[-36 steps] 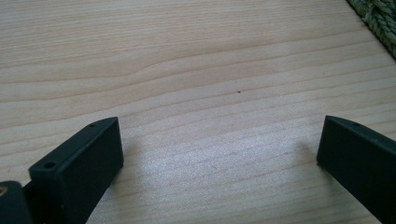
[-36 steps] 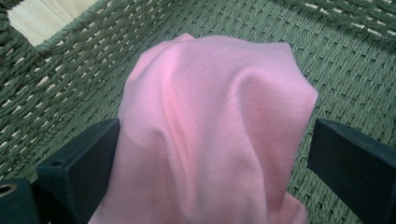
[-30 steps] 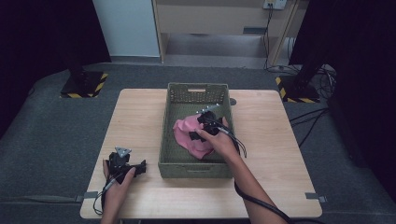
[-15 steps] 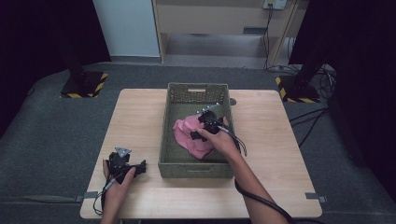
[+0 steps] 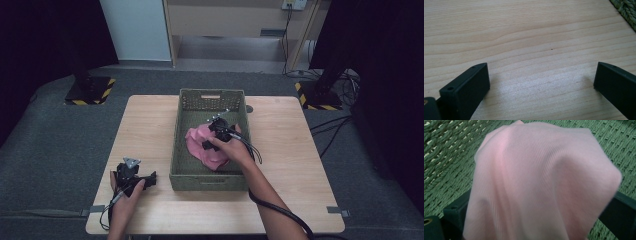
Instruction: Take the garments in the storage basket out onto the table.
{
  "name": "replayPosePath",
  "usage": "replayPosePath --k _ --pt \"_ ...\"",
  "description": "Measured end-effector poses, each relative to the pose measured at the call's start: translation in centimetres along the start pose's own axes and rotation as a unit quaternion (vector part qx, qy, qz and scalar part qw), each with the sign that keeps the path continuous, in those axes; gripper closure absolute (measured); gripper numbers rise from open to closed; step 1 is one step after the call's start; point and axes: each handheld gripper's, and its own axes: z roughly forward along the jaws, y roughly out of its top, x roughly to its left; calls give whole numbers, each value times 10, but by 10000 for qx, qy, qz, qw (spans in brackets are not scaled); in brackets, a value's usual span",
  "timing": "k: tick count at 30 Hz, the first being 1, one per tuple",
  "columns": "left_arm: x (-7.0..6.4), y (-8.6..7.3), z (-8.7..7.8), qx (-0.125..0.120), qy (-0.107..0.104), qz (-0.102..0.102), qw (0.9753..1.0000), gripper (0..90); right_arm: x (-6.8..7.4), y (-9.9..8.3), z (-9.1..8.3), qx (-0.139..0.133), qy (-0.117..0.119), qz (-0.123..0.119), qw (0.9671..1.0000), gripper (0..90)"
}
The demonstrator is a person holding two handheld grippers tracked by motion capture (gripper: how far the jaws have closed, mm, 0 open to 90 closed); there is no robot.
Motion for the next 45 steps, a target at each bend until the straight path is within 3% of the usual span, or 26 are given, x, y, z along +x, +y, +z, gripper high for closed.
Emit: replayPosePath --k 9,20,33,41,45 --pt "0 0 0 2 -16 12 10000 0 0 3 12 166 57 -120 9998 32" --pt "0 0 0 1 -21 18 10000 0 -1 -3 24 493 74 -119 9987 30" --pt "1 0 0 2 -21 18 10000 0 1 -5 33 662 120 -121 9977 54" --pt "0 0 0 1 -21 18 10000 0 4 -3 34 913 258 -38 9955 227" --pt "1 0 0 2 -21 19 10000 0 4 -1 25 880 428 -100 9951 439"
